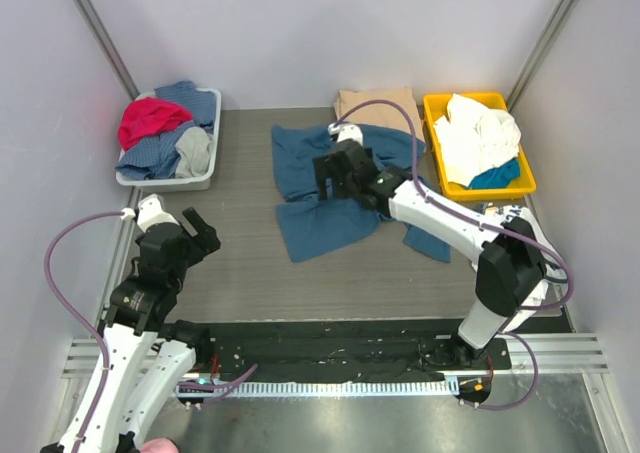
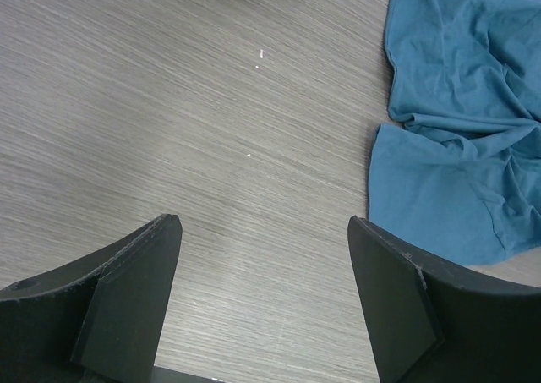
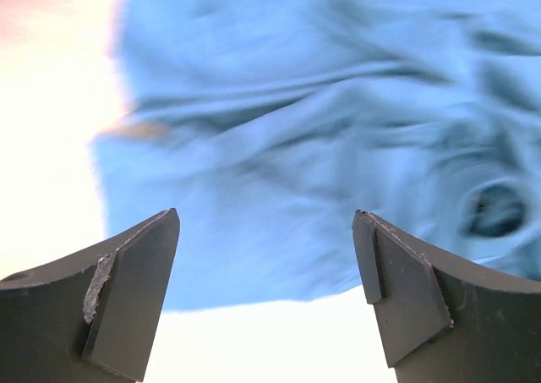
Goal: Fold and stack the t-shirts
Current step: Flatten the tshirt out
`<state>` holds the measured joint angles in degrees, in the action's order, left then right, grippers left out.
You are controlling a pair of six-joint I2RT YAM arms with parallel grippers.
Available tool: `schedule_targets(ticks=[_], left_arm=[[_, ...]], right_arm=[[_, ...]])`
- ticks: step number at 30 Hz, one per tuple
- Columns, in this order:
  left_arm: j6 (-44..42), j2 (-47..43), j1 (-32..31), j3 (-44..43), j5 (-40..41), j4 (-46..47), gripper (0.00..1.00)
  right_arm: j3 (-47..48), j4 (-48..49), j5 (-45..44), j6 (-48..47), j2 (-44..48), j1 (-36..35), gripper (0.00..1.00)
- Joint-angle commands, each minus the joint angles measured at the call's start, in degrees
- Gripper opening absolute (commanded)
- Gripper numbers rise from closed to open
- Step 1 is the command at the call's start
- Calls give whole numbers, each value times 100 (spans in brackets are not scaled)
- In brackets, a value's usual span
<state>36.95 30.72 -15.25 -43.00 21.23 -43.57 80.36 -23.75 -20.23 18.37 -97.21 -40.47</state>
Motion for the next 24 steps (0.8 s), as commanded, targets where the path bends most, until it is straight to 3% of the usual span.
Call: schedule_targets(ticks=[1, 10, 17, 24], left_arm=[[-39, -5, 13, -129, -111, 217, 85], [-30, -13, 4, -103, -172, 235, 85], [-56, -172, 4, -42, -84, 112, 85], [5, -163, 13, 46, -190, 165, 85]], right_arm=[[-450, -244, 54, 578, 79, -821, 92], [-539, 204, -60, 1300, -720, -1824, 92], [-424, 292, -34, 1327, -1072, -1912, 92], [-582, -24, -1017, 1204, -818, -1694, 92]])
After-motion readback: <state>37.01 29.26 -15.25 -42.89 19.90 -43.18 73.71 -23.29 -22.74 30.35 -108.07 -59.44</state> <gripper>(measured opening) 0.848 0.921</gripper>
